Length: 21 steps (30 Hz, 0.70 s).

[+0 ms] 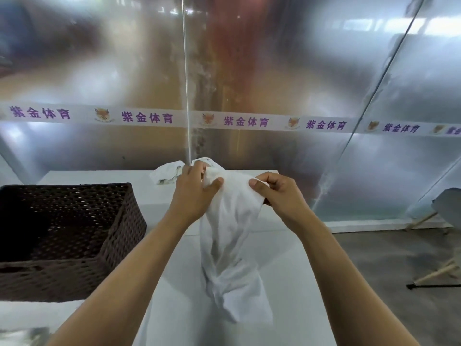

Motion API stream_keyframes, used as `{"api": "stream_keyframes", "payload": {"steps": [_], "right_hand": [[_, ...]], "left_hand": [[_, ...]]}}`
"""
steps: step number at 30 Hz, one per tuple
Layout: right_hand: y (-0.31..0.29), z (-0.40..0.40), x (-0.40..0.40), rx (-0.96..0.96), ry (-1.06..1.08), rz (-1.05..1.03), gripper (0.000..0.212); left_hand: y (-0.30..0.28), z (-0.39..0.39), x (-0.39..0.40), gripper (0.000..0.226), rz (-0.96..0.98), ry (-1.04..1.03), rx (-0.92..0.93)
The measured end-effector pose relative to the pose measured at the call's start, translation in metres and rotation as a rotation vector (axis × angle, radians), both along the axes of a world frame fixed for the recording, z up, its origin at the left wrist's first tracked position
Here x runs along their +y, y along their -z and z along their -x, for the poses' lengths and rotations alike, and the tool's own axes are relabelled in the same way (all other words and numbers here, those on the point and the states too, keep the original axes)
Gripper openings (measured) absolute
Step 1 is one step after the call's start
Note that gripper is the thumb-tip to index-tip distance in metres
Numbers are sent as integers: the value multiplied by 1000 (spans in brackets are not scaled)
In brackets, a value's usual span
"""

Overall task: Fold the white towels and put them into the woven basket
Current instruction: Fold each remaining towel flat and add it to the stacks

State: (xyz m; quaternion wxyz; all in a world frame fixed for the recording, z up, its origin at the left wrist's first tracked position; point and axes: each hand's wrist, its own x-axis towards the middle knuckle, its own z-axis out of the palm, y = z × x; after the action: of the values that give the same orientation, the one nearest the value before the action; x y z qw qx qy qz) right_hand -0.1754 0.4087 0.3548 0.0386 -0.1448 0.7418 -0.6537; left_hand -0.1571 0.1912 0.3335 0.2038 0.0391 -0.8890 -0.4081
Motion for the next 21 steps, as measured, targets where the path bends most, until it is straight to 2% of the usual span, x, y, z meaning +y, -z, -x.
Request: {"api": "stream_keyframes", "payload": {"steps": [2, 3, 6, 8, 11, 15, 18, 21], "right_hand": [[-1, -4, -10, -41, 37, 43, 21], [-1, -5, -16, -53, 72, 58, 24], [-4, -6, -30, -62, 148, 43, 30], [-6, -7, -37, -59, 181, -3, 32], [-7, -9, -43, -30, 213, -63, 30], [-8, -9, -44, -29, 210, -90, 30], [-10, -7, -40, -46, 190, -67, 36], [-7, -1, -23, -134, 72, 32, 31]], "left_hand": [[-5, -11, 3, 35, -43, -92, 46], [-6, -18, 7, 33, -83, -67, 35], [-6, -40, 23, 28, -196, 240, -122], [-6, -51, 31, 35, -168, 317, -148], [-7, -54, 36, 39, -110, 208, -87], [-1, -47, 49, 17, -2, 140, 11], [5, -40, 52, 14, 14, 166, 64], [15, -32, 39, 26, -30, 267, 106]]}}
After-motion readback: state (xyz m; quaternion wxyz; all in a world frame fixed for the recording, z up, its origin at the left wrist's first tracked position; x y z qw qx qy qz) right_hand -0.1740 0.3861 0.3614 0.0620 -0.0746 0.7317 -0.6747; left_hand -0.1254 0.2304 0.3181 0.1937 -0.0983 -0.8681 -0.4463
